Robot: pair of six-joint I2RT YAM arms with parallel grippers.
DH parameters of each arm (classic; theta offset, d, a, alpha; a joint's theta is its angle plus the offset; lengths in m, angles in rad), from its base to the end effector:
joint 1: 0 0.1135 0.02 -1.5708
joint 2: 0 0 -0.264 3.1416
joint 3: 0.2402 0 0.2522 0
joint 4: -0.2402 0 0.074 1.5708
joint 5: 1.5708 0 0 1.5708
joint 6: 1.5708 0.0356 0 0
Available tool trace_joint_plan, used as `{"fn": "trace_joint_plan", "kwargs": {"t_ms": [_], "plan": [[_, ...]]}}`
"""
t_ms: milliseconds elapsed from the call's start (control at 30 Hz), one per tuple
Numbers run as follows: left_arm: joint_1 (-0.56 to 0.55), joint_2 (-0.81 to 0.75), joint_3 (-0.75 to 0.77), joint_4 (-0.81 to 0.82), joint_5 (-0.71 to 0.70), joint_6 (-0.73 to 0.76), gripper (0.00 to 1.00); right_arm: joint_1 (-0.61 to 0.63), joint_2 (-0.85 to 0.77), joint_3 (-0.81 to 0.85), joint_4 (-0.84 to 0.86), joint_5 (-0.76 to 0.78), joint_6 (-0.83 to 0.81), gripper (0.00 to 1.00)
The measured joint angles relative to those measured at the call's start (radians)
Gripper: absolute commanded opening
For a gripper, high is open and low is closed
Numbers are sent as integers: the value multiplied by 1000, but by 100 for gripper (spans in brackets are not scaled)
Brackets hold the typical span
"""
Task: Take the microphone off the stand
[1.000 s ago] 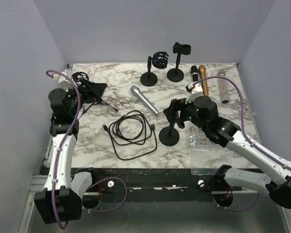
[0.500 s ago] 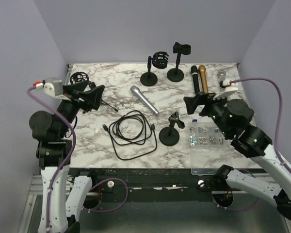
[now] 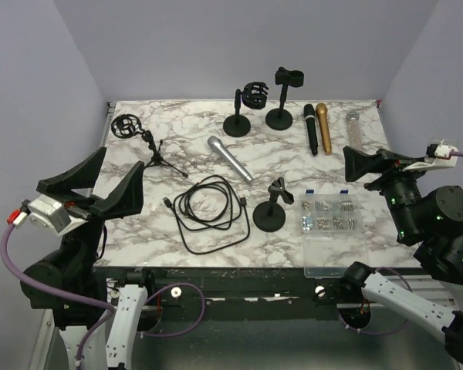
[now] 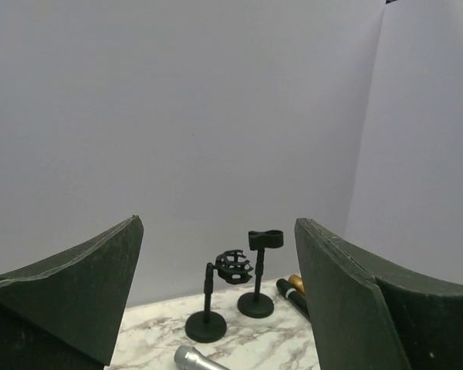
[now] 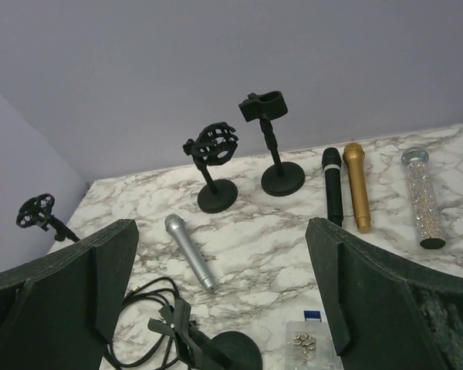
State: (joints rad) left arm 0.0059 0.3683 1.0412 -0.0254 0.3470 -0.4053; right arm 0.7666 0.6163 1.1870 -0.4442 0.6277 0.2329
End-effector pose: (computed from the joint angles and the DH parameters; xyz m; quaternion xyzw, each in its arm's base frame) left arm 0.0137 -0.0120 0.4730 0.0617 0.4610 -0.2503 0.8491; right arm 0.0723 0.0406 0.4619 0.0577 0.6675 0.1629 0.7242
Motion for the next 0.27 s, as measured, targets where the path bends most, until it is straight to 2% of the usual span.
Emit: {"fn": "trace_joint_plan", "kwargs": {"t_ms": [267], "plan": [[-1,-52,-13,0,-38,35,83,0,-91,-6,-14,10,-6,100]]}}
